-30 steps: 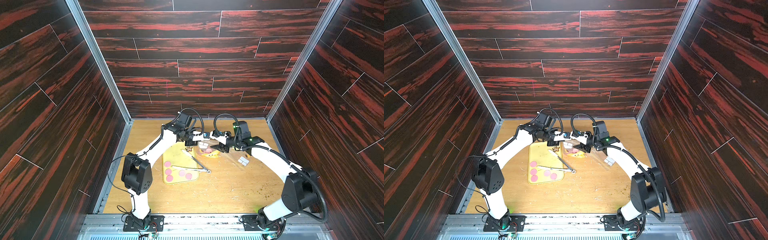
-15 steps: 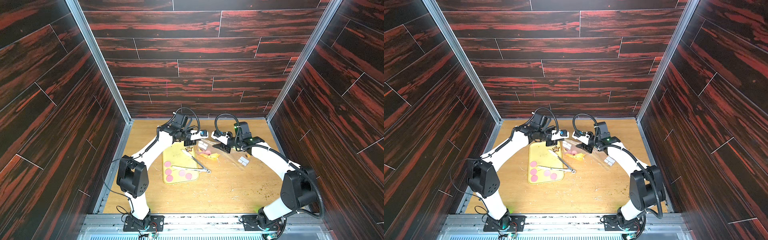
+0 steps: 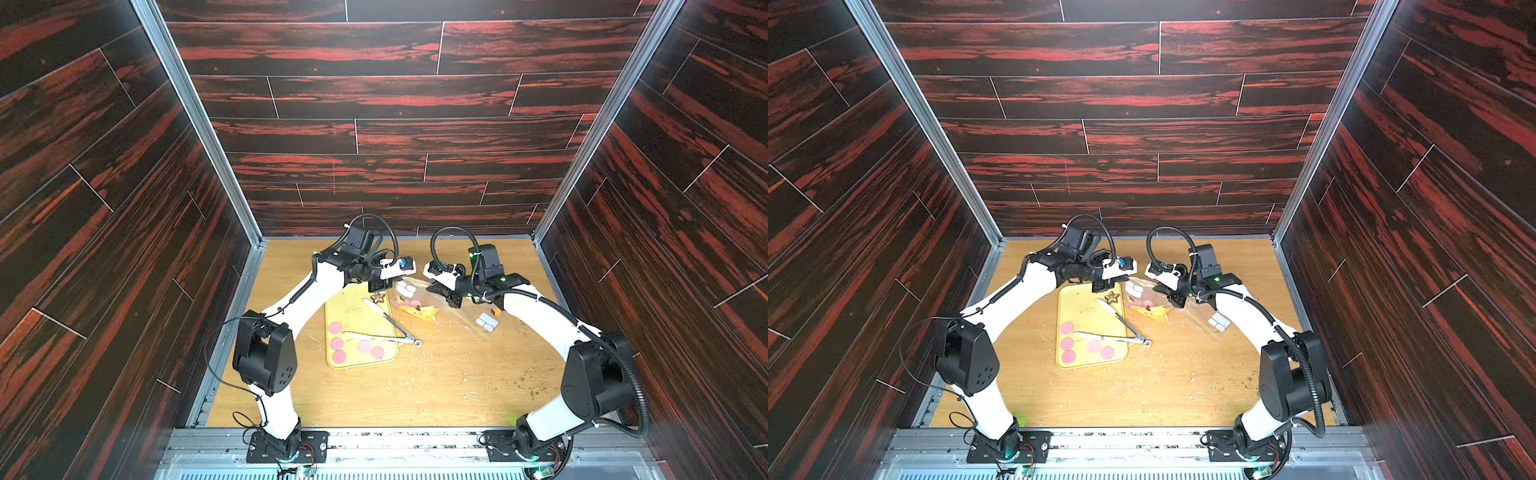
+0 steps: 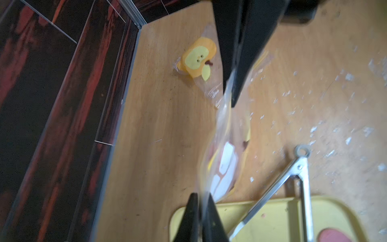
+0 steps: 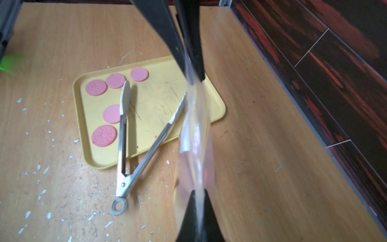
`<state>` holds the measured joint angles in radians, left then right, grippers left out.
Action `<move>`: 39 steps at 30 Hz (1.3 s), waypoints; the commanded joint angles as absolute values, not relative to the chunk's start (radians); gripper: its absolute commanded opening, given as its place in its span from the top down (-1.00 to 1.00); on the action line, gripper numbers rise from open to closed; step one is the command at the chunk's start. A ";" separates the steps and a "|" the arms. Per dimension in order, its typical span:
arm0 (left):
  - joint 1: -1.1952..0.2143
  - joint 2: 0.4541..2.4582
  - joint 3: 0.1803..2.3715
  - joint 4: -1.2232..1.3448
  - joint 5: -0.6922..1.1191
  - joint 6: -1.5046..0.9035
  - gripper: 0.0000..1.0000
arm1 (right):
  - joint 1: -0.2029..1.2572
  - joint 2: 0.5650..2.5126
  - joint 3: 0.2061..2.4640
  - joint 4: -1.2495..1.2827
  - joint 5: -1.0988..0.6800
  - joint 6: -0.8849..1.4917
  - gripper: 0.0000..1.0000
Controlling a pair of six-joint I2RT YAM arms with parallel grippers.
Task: Put the cookies into a resealable bag to prevent moisture
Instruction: Close the ziploc bag at the center of the board.
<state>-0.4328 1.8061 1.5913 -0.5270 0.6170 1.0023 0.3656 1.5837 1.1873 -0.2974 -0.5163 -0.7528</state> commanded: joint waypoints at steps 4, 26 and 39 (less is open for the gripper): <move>-0.399 1.855 1.614 -0.520 0.886 0.856 0.40 | 0.342 1.533 1.164 -0.313 -0.587 -0.732 1.00; -0.359 1.925 1.431 0.189 1.113 0.280 0.53 | 0.310 1.511 1.136 -0.300 -0.634 -0.701 1.00; -0.359 1.930 1.511 -0.135 1.143 0.479 1.00 | 0.297 1.492 1.141 -0.273 -0.579 -0.680 0.31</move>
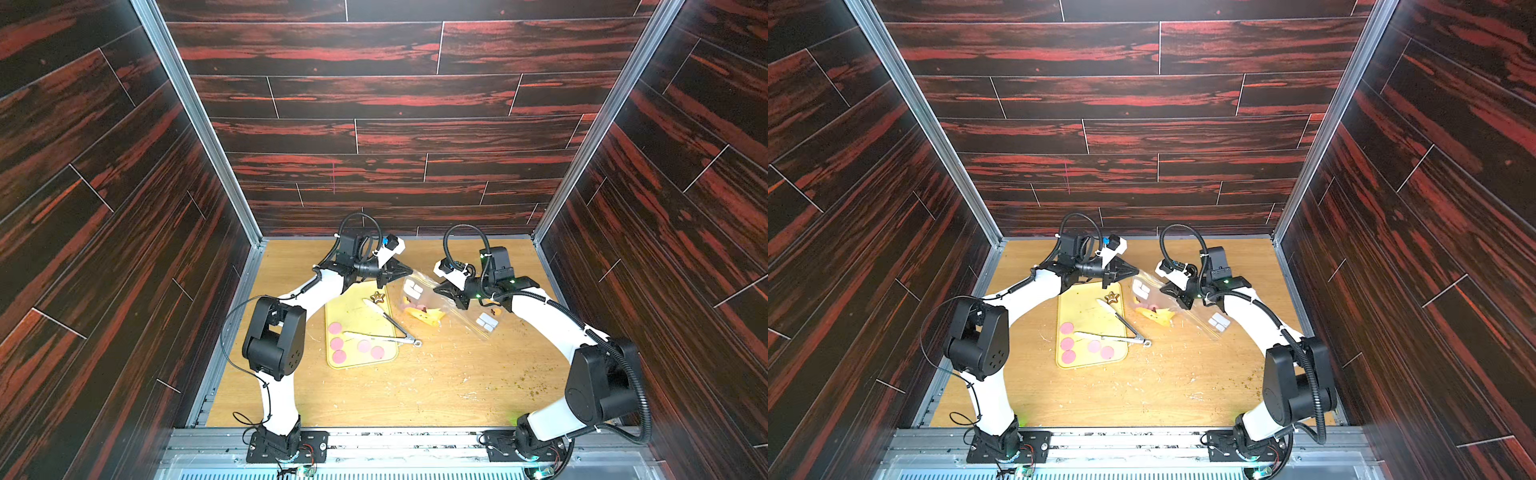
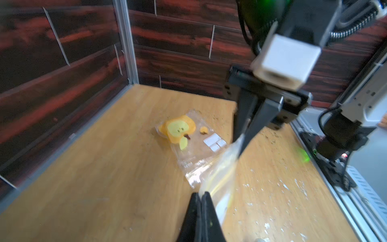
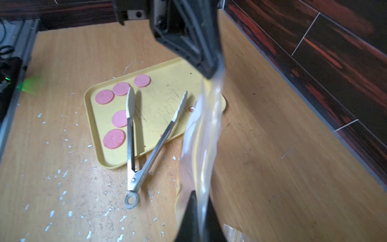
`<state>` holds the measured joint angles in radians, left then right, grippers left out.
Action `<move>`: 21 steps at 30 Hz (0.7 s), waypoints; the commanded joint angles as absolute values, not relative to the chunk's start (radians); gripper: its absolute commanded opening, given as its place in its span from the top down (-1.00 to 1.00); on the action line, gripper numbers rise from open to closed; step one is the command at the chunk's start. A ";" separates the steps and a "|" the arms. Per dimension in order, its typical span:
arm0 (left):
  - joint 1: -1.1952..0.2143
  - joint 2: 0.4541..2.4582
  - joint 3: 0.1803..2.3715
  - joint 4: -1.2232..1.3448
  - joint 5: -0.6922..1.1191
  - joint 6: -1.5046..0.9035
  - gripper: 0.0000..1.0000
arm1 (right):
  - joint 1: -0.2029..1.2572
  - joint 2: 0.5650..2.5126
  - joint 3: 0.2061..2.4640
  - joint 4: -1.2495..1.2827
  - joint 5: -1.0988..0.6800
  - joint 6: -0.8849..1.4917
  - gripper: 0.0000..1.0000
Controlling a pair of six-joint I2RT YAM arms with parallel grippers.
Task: Put the cookies into a resealable bag to prevent moisture
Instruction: Close the ziploc bag at the center of the board.
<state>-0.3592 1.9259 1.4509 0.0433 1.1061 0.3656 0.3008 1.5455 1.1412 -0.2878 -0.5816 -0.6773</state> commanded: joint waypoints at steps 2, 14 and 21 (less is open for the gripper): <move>-0.361 1.931 1.531 -0.192 1.143 0.514 1.00 | 0.298 1.486 1.152 -0.261 -0.580 -0.668 0.13; -0.360 1.919 1.539 -0.211 1.152 0.517 1.00 | 0.388 1.628 1.310 -0.363 -0.646 -0.708 0.10; -0.359 1.913 1.545 -0.225 1.150 0.514 1.00 | 0.427 1.734 1.408 -0.439 -0.680 -0.697 0.19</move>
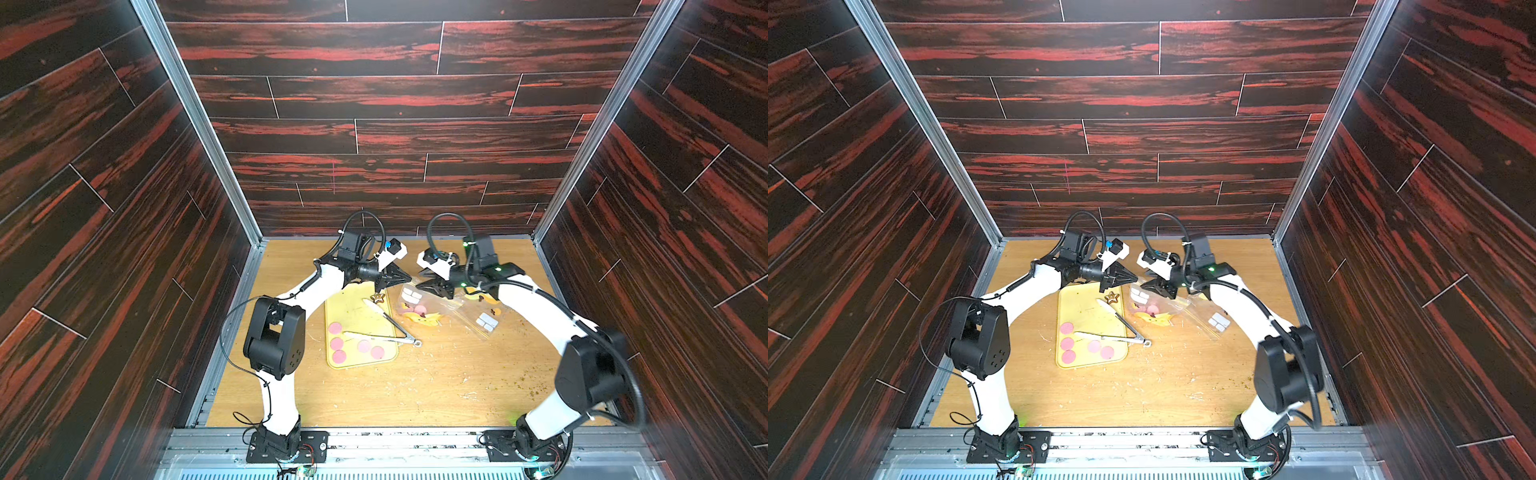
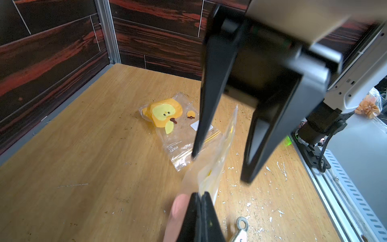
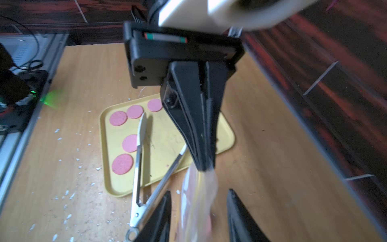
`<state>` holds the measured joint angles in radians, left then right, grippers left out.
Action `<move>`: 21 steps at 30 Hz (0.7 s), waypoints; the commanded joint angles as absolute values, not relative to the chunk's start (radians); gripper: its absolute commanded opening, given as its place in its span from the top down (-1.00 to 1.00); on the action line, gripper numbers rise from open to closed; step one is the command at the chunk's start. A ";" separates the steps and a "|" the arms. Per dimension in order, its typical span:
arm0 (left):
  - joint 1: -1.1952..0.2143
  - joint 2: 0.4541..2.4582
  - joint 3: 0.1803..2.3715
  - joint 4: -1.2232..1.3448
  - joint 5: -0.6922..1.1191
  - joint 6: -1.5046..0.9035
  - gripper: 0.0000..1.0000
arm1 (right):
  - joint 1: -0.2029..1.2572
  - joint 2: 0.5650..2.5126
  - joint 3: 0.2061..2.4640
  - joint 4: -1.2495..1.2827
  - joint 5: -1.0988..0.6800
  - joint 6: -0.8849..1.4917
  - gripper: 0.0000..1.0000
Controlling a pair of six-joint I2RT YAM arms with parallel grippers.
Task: Put the cookies into a resealable bag to prevent moisture
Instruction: Close the ziploc bag at the center of the board.
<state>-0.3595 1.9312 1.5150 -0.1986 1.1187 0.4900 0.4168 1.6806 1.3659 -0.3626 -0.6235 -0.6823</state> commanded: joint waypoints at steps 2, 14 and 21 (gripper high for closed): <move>-0.359 1.913 1.548 -0.232 1.150 0.514 1.00 | 0.436 1.748 1.414 -0.439 -0.688 -0.692 0.22; -0.356 1.905 1.570 -0.323 1.150 0.572 1.00 | 0.441 1.797 1.464 -0.449 -0.680 -0.649 0.88; -0.348 1.894 1.572 -0.340 1.152 0.580 1.00 | 0.438 1.777 1.461 -0.481 -0.611 -0.660 1.00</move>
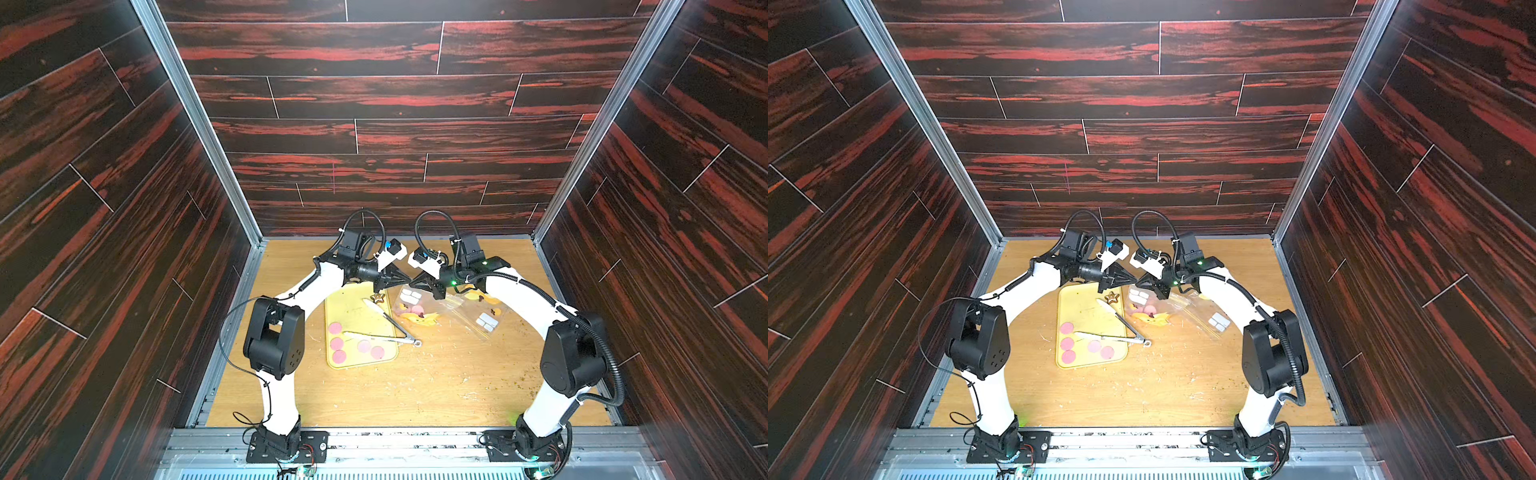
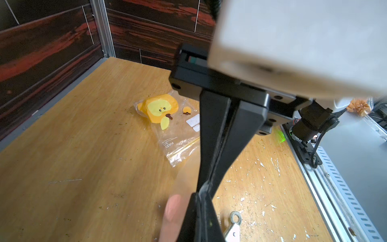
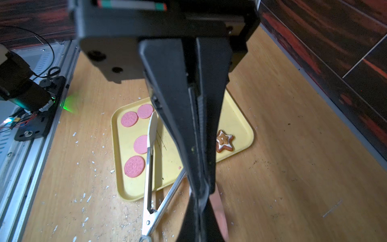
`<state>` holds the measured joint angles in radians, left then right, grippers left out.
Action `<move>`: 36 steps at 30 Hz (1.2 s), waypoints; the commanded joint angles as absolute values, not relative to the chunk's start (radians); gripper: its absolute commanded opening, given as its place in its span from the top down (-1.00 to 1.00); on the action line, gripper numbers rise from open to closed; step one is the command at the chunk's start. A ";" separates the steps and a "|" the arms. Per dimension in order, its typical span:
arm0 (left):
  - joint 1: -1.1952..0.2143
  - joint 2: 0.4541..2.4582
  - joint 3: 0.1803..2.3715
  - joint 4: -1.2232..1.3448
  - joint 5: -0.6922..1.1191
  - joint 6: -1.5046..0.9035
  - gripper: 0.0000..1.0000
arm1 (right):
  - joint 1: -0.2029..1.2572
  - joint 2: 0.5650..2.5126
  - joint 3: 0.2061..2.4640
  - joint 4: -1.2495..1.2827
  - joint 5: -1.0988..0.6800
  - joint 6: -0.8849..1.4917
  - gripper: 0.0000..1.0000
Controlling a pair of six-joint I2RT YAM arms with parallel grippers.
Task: Put the cookies into a resealable bag to prevent moisture
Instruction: Close the ziploc bag at the center of the board.
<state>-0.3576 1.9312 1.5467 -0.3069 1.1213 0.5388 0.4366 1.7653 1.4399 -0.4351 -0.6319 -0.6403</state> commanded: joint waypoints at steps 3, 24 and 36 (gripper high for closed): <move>-0.346 1.888 1.572 -0.350 1.152 0.586 1.00 | 0.436 1.765 1.458 -0.492 -0.581 -0.668 0.73; -0.339 1.885 1.587 -0.394 1.149 0.607 1.00 | 0.420 1.715 1.418 -0.509 -0.491 -0.669 0.67; -0.334 1.891 1.597 -0.408 1.146 0.612 1.00 | 0.384 1.650 1.361 -0.493 -0.477 -0.649 0.50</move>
